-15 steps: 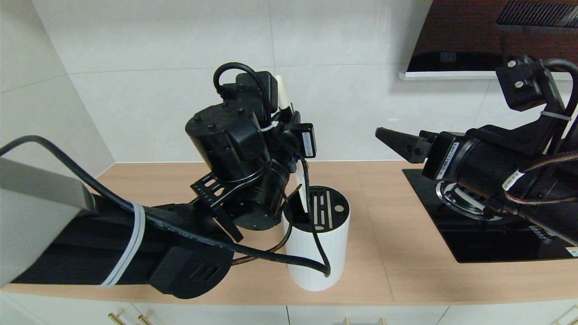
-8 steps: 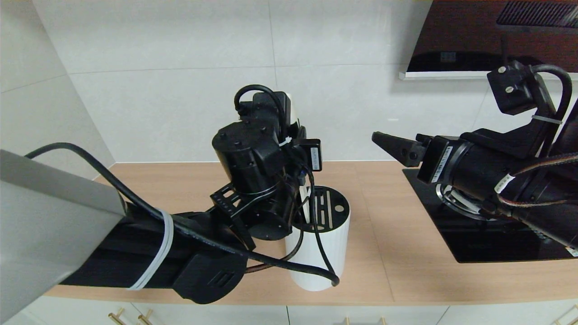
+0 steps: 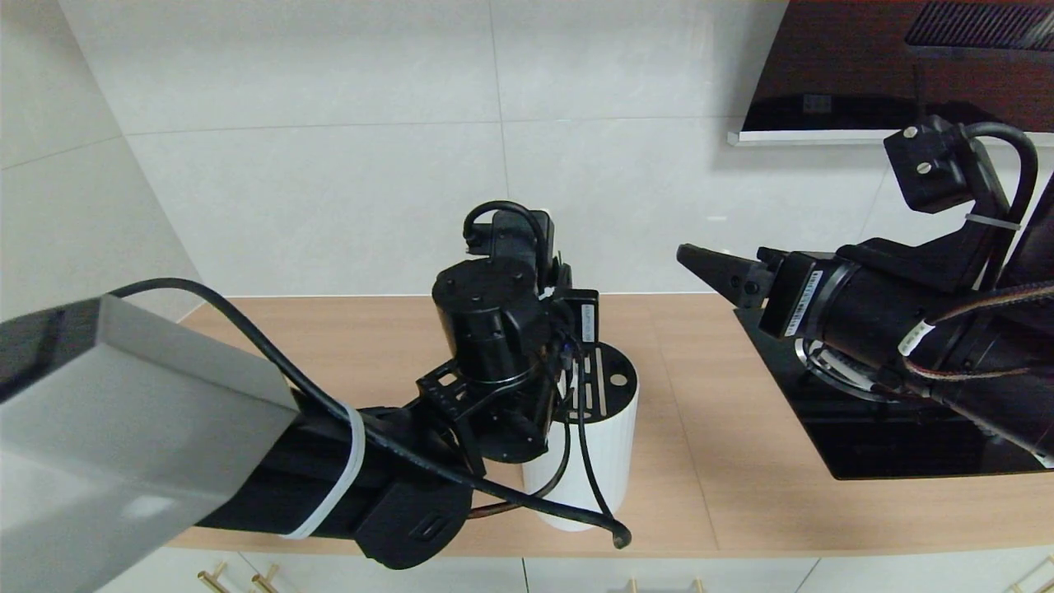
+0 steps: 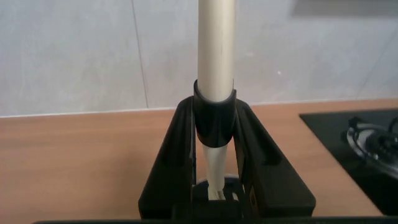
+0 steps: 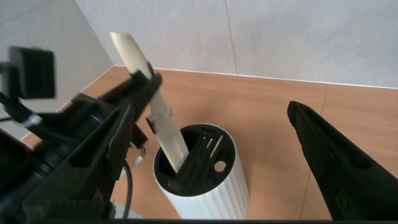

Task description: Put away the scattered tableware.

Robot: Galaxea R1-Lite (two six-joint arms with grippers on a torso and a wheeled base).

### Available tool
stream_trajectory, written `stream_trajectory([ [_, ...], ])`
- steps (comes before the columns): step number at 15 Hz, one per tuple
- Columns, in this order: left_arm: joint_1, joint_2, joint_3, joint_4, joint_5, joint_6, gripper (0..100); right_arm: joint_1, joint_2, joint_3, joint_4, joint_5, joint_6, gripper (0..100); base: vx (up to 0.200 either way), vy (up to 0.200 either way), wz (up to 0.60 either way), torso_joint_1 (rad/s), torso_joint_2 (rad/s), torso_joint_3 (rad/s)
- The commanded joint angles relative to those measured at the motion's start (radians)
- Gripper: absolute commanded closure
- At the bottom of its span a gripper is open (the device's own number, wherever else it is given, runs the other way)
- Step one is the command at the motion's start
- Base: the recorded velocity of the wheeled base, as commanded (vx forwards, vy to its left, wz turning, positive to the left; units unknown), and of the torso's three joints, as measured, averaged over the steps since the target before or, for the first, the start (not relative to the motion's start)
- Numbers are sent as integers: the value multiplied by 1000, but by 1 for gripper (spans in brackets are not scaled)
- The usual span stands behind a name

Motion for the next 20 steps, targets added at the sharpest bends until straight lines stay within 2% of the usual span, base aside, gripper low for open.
stream_trajectory([
  [1,-5,29,21,-1,-1,0,100,1,3,0,0,0,0,0,0,0,0,0,0,0],
  [3,-5,52,64,-13,-4,-2,100,1,3,0,0,0,0,0,0,0,0,0,0,0],
  [7,-3,94,65,-57,-3,-2,100,1,8,2,0,0,0,0,0,0,0,0,0,0],
  [16,-5,117,69,-70,-1,-2,100,1,9,7,-2,0,-18,0,0,0,0,0,0,0],
  [17,-5,115,69,-71,0,0,0,1,8,7,-3,0,-18,0,0,0,0,0,0,0],
  [20,-9,100,75,-87,0,0,0,1,8,8,-3,0,-18,0,0,0,0,0,0,0],
])
